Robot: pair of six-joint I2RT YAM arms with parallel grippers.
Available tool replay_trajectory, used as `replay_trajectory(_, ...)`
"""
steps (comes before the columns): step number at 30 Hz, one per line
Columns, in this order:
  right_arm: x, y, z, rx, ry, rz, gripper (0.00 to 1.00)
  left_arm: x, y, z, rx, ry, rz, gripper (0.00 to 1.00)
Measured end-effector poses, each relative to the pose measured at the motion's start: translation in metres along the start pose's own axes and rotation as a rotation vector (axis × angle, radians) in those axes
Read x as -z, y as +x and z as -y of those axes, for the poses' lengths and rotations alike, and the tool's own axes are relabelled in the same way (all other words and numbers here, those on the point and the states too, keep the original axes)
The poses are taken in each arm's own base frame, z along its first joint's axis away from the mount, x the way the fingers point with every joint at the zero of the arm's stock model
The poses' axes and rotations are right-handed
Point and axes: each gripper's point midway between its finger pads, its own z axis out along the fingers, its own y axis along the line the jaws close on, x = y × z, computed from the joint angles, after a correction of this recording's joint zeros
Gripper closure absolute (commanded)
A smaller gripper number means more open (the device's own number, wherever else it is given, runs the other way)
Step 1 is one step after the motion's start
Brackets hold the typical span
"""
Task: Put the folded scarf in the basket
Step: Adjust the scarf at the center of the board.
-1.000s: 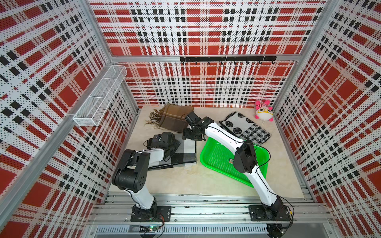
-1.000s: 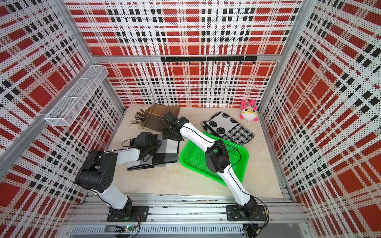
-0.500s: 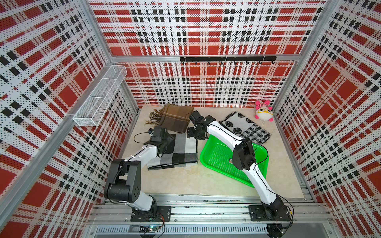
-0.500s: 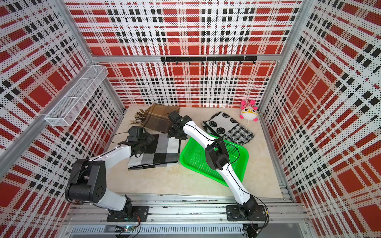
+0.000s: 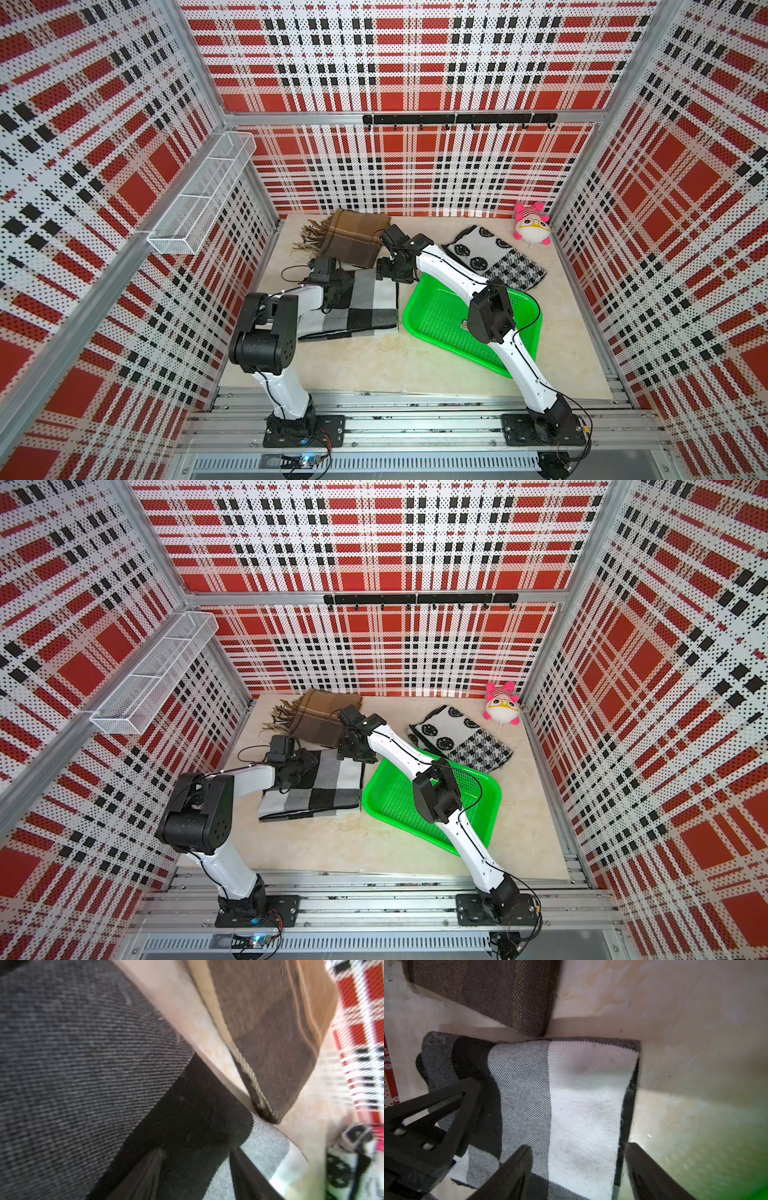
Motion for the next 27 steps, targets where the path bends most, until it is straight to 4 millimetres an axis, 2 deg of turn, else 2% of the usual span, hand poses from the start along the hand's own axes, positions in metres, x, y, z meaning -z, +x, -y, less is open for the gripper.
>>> replay_trajectory(4,-0.001,0.005,-0.005,0.016,0.002,-0.002,0.21,0.015,-0.016,-0.027,0.101,0.032,0.053,0.39)
replay_trajectory(6,-0.001,0.009,-0.009,0.030,0.002,-0.005,0.21,0.021,-0.020,-0.032,0.133,0.053,0.066,0.36)
replay_trajectory(10,-0.002,0.015,-0.014,0.056,0.002,-0.010,0.20,0.029,-0.022,-0.029,0.144,0.073,0.072,0.22)
replay_trajectory(12,-0.003,0.018,-0.017,0.067,0.000,-0.013,0.19,0.034,-0.022,-0.027,0.137,0.060,0.071,0.19)
replay_trajectory(15,-0.005,0.023,-0.020,0.089,0.002,-0.017,0.18,0.050,-0.027,-0.027,0.114,-0.003,0.090,0.17)
replay_trajectory(19,-0.007,0.029,-0.024,0.110,0.005,-0.023,0.18,0.082,-0.048,-0.030,0.084,-0.073,0.181,0.15)
replay_trajectory(23,-0.012,0.037,-0.028,0.122,0.007,-0.035,0.18,0.106,-0.065,-0.059,0.101,-0.187,0.263,0.13)
replay_trajectory(27,-0.025,0.042,-0.027,0.128,0.013,-0.052,0.18,0.116,-0.069,-0.100,0.145,-0.304,0.289,0.13)
